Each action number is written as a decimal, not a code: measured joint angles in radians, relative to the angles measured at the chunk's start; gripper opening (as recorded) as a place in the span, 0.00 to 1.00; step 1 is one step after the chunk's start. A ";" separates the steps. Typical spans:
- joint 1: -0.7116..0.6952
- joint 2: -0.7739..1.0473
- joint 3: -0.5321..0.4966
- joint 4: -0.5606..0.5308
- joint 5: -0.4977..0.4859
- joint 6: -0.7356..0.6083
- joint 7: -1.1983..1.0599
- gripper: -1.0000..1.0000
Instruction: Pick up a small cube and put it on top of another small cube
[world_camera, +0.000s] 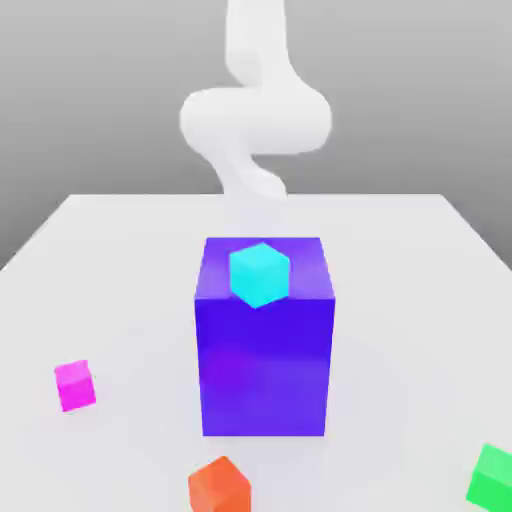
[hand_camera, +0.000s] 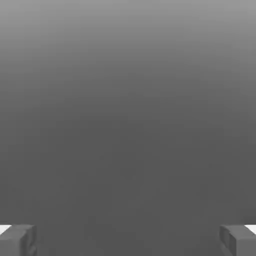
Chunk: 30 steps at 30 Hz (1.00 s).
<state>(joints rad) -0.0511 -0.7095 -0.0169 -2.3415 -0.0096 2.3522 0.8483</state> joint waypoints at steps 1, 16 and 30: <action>-0.022 0.040 -0.008 -0.018 -0.004 0.023 0.021 0.50; -0.291 0.585 -0.176 -0.268 -0.009 0.338 0.274 0.50; -0.515 1.046 -0.082 -0.325 0.237 0.647 0.197 0.00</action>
<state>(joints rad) -0.5664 0.3369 -0.0994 -2.6667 0.2276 2.9987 1.0449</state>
